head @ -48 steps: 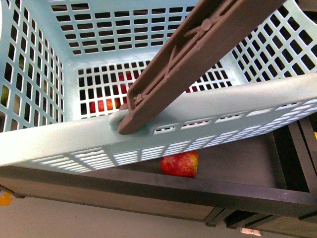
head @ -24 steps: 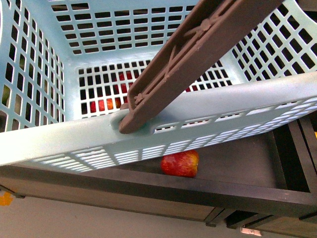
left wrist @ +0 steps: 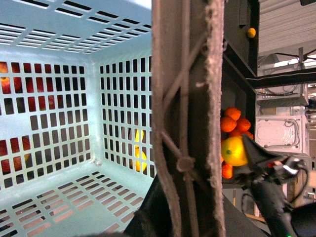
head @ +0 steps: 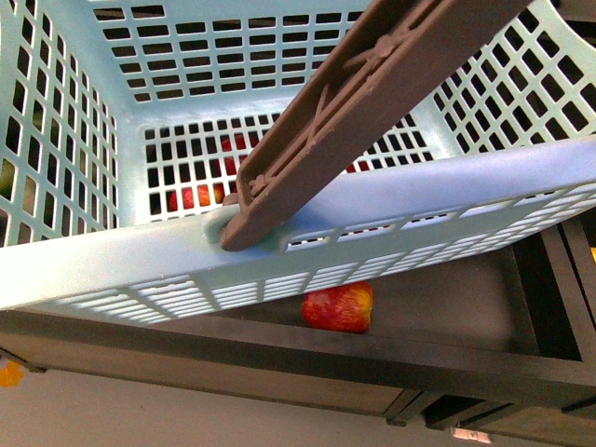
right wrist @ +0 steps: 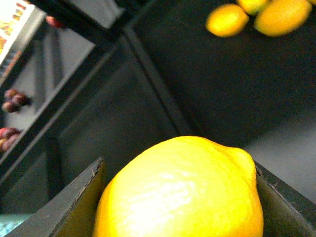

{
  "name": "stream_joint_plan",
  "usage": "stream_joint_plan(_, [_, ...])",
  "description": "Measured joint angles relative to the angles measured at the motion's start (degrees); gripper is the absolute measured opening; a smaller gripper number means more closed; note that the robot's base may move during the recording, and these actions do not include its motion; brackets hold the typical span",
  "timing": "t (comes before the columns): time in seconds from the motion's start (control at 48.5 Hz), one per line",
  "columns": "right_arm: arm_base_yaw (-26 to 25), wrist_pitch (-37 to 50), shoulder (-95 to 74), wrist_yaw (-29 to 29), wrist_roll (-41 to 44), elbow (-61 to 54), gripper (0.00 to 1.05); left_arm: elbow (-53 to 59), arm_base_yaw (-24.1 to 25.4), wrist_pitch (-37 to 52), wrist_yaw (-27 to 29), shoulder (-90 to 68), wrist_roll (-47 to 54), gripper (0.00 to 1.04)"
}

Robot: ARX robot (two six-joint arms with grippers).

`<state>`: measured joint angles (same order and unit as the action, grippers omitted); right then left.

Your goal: Pick lemon and mango into basket

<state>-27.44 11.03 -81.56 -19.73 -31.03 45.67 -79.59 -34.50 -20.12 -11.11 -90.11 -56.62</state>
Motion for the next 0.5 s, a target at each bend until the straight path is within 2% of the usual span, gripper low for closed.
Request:
stream_joint_plan(0.124, [7.69,-0.02,11.17,0.02,1.07,-1.36,0.73,0.0,0.0,0.0,-0.04,0.0,-0.02,0.05])
stream_joint_plan(0.186, [13.9,0.11,14.19,1.57,1.81,-2.14,0.73,0.0,0.0,0.0,-0.04,0.0,-0.02,0.05])
stream_joint_plan(0.248, [19.71,1.07,14.97,3.63,2.56,-2.93,0.73,0.0,0.0,0.0,-0.02,0.0,-0.02,0.05])
stream_joint_plan(0.495, [36.09,3.76,14.69,10.03,6.05,-5.18,0.73,0.0,0.0,0.0,-0.04,0.0,-0.02,0.05])
